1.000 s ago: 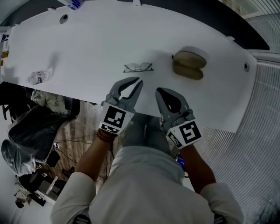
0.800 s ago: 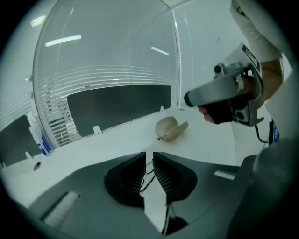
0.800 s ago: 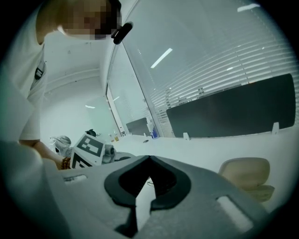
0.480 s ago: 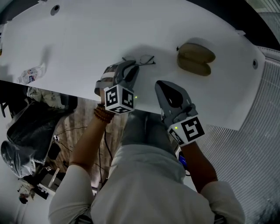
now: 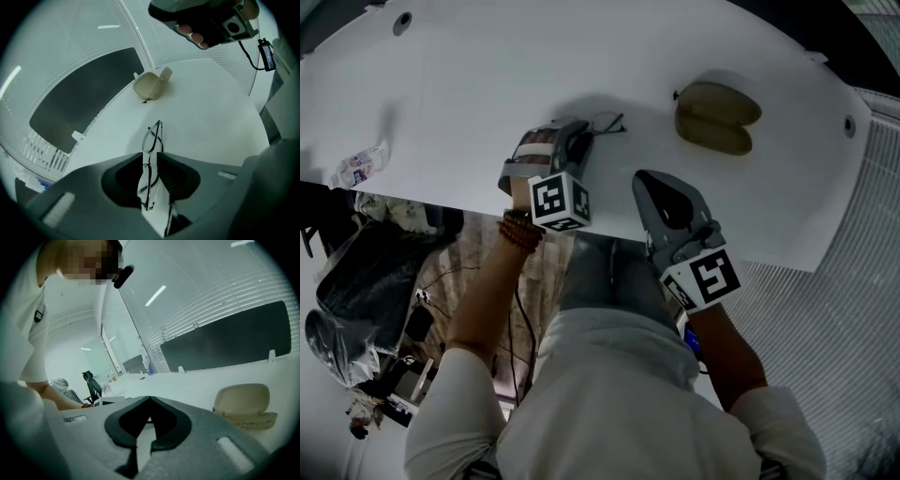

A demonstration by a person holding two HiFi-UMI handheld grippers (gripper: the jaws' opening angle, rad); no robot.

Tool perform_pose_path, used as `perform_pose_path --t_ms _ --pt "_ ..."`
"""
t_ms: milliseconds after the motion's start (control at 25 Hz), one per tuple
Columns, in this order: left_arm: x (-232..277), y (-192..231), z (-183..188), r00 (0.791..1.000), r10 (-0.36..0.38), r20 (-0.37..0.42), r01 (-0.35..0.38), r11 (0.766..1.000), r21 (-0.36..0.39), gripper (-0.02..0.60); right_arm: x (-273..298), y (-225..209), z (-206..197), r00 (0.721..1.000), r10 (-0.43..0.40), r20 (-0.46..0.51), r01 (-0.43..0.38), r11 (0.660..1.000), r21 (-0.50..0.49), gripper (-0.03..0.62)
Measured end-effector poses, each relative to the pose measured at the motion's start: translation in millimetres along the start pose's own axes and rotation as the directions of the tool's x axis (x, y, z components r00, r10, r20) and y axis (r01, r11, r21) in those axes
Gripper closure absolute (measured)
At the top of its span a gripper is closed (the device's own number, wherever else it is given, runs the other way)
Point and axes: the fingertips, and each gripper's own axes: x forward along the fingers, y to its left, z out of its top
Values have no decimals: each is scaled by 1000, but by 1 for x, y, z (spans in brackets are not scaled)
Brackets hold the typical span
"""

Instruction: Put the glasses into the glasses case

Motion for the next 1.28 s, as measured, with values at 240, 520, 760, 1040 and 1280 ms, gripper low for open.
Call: perform_pose_path --t_ms 240,520,760,1040,1280 --pt "0 7 3 998 57 1 -57 998 34 541 -7 -3 -4 1000 -8 1 8 1000 1 592" --pt "-16 9 12 997 77 13 -78 996 35 563 -18 0 9 1000 -14 16 14 1000 -22 592" --pt "-52 13 30 995 95 35 -97 995 32 563 -34 7 33 998 -25 51 27 998 -48 592" --pt "-106 17 71 987 123 105 -131 988 75 563 -61 16 55 995 -33 97 40 997 -72 592" --pt "-122 19 92 982 135 133 -146 986 82 563 -75 20 61 993 -44 113 54 995 -80 592"
